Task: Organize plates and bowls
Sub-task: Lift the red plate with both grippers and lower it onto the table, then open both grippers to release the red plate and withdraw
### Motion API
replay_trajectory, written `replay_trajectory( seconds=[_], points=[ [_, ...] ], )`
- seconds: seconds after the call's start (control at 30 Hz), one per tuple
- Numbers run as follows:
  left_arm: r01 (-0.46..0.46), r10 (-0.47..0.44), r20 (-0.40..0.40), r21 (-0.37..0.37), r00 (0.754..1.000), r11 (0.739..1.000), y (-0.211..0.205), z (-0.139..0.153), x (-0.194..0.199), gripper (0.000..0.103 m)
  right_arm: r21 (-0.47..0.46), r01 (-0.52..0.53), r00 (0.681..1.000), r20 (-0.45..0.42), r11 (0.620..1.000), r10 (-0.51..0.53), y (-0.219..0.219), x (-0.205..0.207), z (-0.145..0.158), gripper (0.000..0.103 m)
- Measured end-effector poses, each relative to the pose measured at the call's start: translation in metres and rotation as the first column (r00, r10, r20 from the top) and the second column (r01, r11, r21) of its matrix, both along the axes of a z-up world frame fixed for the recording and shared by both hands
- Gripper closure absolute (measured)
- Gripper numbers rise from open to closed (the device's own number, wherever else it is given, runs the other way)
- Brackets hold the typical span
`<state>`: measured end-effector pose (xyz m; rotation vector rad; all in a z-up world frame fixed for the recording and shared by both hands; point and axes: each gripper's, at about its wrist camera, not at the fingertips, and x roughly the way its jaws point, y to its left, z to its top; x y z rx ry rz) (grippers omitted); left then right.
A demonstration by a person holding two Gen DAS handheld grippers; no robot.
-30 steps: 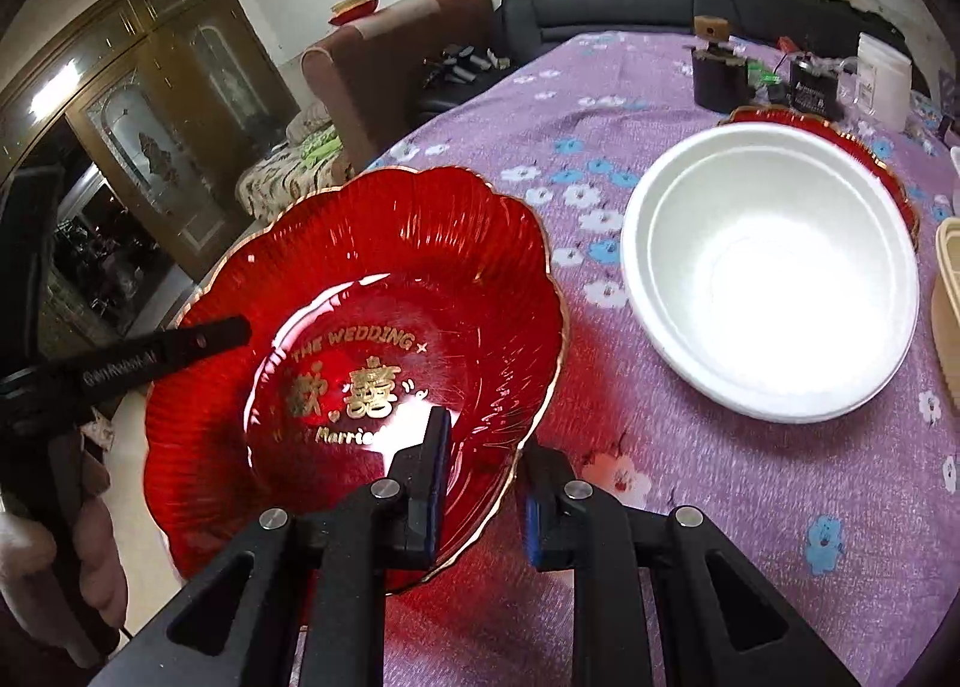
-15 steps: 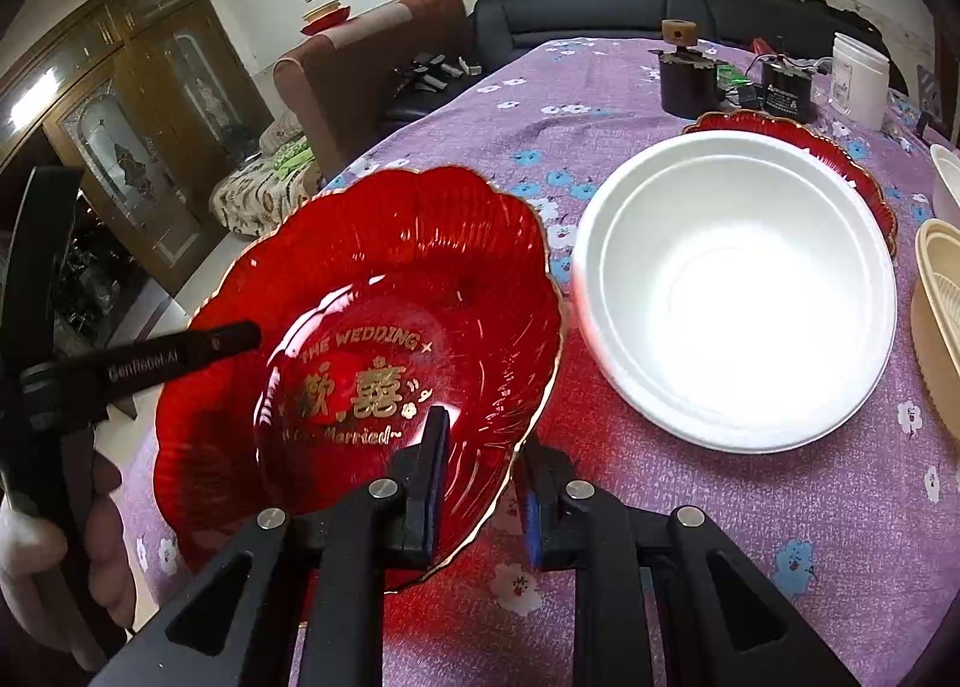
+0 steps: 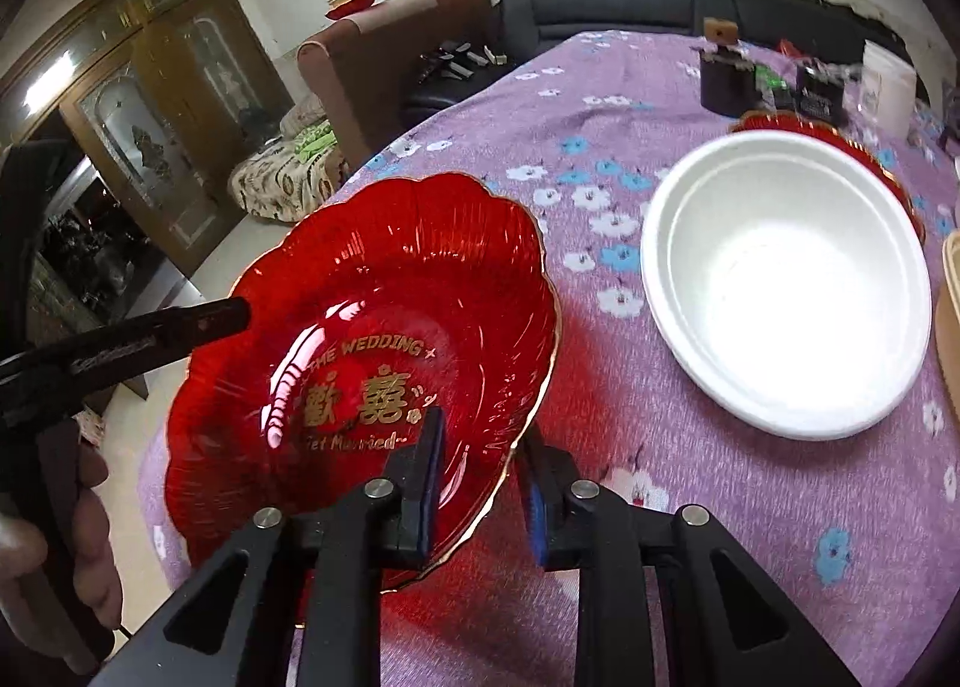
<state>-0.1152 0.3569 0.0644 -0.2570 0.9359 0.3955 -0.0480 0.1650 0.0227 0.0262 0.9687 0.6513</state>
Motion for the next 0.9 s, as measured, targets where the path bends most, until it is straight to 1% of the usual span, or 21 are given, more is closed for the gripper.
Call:
replay_trajectory(
  seconds=[0.03, 0.2, 0.33, 0.37, 0.53, 0.7, 0.83, 0.9],
  points=[
    [-0.008, 0.008, 0.014, 0.007, 1.0, 1.0, 0.0, 0.006, -0.006, 0.045, 0.007, -0.002, 1.0, -0.003, 1.0, 0.002, -0.002, -0.002, 0.001, 0.075],
    [-0.05, 0.051, 0.107, -0.01, 0.993, 0.999, -0.004, 0.039, -0.038, 0.037, 0.009, -0.001, 1.0, 0.027, 1.0, 0.0, -0.014, -0.019, 0.01, 0.071],
    [-0.036, 0.039, 0.166, -0.022, 0.985, 0.999, -0.023, 0.057, -0.055, 0.03, 0.029, 0.007, 1.0, 0.029, 1.0, -0.007, -0.029, -0.032, 0.013, 0.069],
    [-0.024, 0.028, 0.174, -0.021, 0.984, 0.999, -0.03, 0.059, -0.057, 0.029, 0.034, 0.009, 1.0, 0.029, 0.999, -0.01, -0.033, -0.034, 0.014, 0.069],
    [0.049, -0.045, 0.187, -0.018, 0.981, 0.999, -0.066, 0.069, -0.062, 0.028, 0.055, 0.018, 0.999, 0.041, 0.998, -0.02, -0.059, -0.045, 0.021, 0.069],
    [0.072, -0.068, 0.201, -0.013, 0.977, 0.997, -0.084, 0.076, -0.062, 0.024, 0.07, 0.063, 0.99, 0.12, 0.996, -0.071, -0.094, -0.054, 0.037, 0.068],
    [0.078, -0.075, 0.195, -0.007, 0.978, 0.997, -0.094, 0.074, -0.054, 0.024, 0.069, 0.099, 0.973, 0.205, 0.993, -0.111, -0.122, -0.061, 0.052, 0.06],
    [0.082, -0.078, 0.187, -0.013, 0.979, 0.997, -0.099, 0.071, -0.049, 0.024, 0.066, 0.104, 0.967, 0.228, 0.992, -0.117, -0.13, -0.061, 0.056, 0.056]
  ],
)
